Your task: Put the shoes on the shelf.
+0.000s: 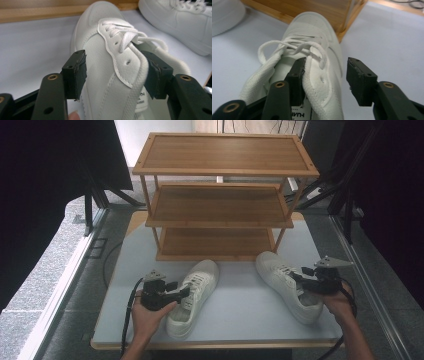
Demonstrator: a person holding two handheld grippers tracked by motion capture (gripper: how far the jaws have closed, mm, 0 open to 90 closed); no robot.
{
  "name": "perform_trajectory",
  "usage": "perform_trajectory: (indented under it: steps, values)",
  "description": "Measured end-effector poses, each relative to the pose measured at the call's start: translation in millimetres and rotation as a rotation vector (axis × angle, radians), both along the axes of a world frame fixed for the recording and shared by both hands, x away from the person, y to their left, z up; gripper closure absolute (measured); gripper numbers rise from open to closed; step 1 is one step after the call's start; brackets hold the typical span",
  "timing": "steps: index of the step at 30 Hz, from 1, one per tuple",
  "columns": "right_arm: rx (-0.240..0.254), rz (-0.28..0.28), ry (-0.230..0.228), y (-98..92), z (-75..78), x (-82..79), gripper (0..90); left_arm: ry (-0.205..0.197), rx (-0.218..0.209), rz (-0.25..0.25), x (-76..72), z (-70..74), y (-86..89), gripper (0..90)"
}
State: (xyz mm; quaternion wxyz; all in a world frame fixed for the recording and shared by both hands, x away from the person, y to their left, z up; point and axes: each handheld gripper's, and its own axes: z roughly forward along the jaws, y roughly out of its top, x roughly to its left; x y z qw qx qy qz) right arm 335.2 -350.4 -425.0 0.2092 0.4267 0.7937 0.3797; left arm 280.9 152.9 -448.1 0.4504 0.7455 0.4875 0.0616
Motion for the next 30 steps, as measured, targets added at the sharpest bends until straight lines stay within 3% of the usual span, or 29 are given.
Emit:
perform_trajectory:
  steps: [4,5,8,10,12,16,19,21,23,27,29,30]
  values:
    - [0.017,0.037,0.017,-2.0,-1.9,3.0,54.9,0.027,0.038,0.0,5.3,-8.8,-6.6,42.9]
    - [0.012,0.045,0.022,-0.9,-2.2,3.4,55.8,0.031,0.018,0.003,6.5,-10.7,-7.4,43.1]
    - [-0.05,0.044,0.041,3.9,-5.2,6.9,57.4,0.022,0.02,0.015,9.0,-10.5,-9.4,44.5]
    - [-0.045,0.035,0.053,2.5,-8.8,11.3,59.2,0.016,0.016,0.017,11.2,-10.4,-8.7,46.8]
    - [-0.047,0.03,0.043,1.4,-12.0,13.6,67.1,0.013,0.009,0.018,13.4,-9.8,-8.4,50.5]
    - [-0.072,0.013,0.024,0.4,-14.7,13.7,79.7,-0.061,0.05,0.03,10.0,-6.8,-12.4,71.4]
    - [-0.072,-0.008,0.012,4.0,-12.1,11.1,82.6,-0.096,0.056,0.05,6.3,-6.9,-12.4,78.3]
    - [-0.103,-0.032,-0.003,17.7,-5.5,3.1,82.9,-0.096,0.012,0.063,5.5,-8.0,-7.4,80.8]
    - [-0.098,-0.025,-0.014,28.2,0.5,-4.7,83.2,-0.072,-0.073,0.062,8.0,-6.0,2.7,81.1]
    - [0.049,-0.043,-0.004,30.7,6.1,-14.3,83.3,-0.112,-0.196,0.049,-1.0,9.1,17.8,81.1]
    - [0.18,-0.092,-0.014,29.1,5.7,-23.7,83.2,-0.127,-0.26,0.041,-6.9,16.7,23.8,81.1]
    - [0.211,-0.101,-0.016,28.9,4.8,-26.1,83.3,-0.128,-0.277,0.039,-8.3,18.3,25.2,81.1]
